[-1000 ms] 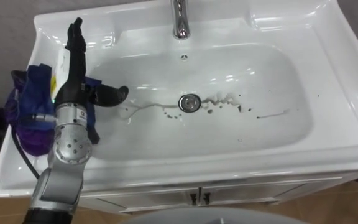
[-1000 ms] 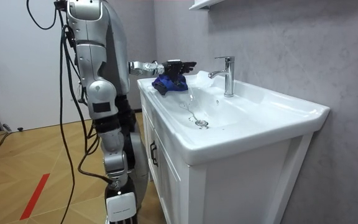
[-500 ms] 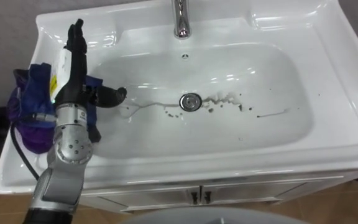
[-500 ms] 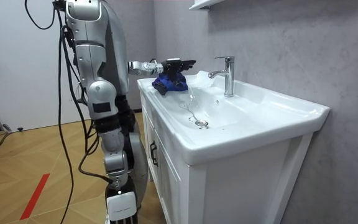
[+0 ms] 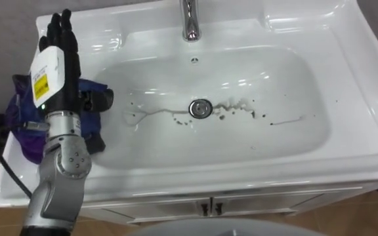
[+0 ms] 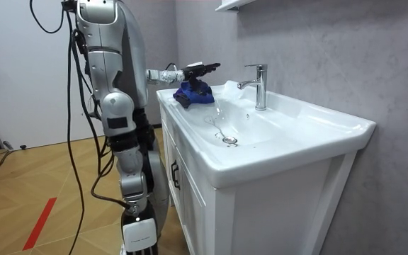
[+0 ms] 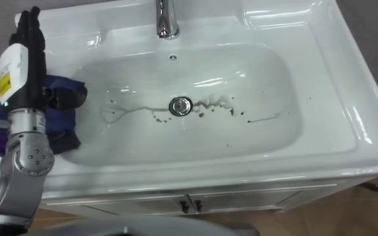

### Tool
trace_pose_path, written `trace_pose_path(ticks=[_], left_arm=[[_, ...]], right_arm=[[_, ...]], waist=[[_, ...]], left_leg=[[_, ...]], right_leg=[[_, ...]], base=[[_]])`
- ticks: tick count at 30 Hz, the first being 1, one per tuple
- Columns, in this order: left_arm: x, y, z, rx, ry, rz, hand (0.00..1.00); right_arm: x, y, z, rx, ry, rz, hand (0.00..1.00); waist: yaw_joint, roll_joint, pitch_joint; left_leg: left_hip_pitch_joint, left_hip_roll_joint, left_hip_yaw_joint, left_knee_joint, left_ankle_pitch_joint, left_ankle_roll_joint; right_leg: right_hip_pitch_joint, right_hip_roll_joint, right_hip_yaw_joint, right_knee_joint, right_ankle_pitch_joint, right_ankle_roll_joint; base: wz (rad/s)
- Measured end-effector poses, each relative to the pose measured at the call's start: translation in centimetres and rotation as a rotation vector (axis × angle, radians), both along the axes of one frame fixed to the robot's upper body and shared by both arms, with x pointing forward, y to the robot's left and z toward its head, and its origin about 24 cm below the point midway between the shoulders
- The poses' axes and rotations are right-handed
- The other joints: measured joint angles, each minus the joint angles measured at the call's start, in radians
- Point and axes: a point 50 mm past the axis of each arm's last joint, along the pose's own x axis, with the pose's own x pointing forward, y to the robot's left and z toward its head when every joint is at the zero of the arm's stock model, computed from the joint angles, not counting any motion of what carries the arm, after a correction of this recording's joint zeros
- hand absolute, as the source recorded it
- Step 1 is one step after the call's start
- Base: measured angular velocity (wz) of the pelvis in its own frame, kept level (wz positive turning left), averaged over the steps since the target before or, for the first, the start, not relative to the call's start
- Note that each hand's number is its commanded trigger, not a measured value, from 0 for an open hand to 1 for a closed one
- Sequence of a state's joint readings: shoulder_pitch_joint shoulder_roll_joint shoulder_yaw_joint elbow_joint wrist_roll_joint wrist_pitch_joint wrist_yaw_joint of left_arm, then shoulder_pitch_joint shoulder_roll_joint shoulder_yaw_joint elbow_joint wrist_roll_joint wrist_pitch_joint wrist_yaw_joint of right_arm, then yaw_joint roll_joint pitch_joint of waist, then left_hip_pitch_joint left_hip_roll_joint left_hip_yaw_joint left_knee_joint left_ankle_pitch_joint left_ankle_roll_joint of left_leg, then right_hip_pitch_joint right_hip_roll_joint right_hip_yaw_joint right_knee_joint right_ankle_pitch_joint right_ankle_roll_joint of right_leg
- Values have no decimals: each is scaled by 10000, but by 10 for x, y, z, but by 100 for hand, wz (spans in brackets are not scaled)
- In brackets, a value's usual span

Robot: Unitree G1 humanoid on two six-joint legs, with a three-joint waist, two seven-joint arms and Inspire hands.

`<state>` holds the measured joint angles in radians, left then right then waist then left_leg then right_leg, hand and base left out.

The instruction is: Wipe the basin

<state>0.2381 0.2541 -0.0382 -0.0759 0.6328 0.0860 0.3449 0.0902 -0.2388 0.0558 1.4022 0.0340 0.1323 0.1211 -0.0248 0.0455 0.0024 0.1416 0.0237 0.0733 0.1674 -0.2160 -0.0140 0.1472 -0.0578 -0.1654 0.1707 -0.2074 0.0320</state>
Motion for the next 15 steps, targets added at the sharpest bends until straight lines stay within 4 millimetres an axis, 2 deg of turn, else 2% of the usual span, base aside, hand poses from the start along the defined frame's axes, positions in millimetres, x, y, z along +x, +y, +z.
trace_pose_path(ticks=[5, 15], left_arm=[[-8, 7, -18, 259, 990, 442, 0], [-15, 9, -23, 866, 1477, 527, 0]], right_arm=[[1, 0, 0, -52, -27, 20, 0], [-1, 0, 0, -83, 242, 162, 0]], waist=[[42, 16, -8], [34, 92, -60]], left_leg=[[-152, 6, -76, 43, 0, 0], [-264, 5, -181, 210, -2, -2]], right_leg=[[-62, -1, -128, -3, 29, -11], [-114, -3, -179, -22, 36, -18]], base=[[7], [2]])
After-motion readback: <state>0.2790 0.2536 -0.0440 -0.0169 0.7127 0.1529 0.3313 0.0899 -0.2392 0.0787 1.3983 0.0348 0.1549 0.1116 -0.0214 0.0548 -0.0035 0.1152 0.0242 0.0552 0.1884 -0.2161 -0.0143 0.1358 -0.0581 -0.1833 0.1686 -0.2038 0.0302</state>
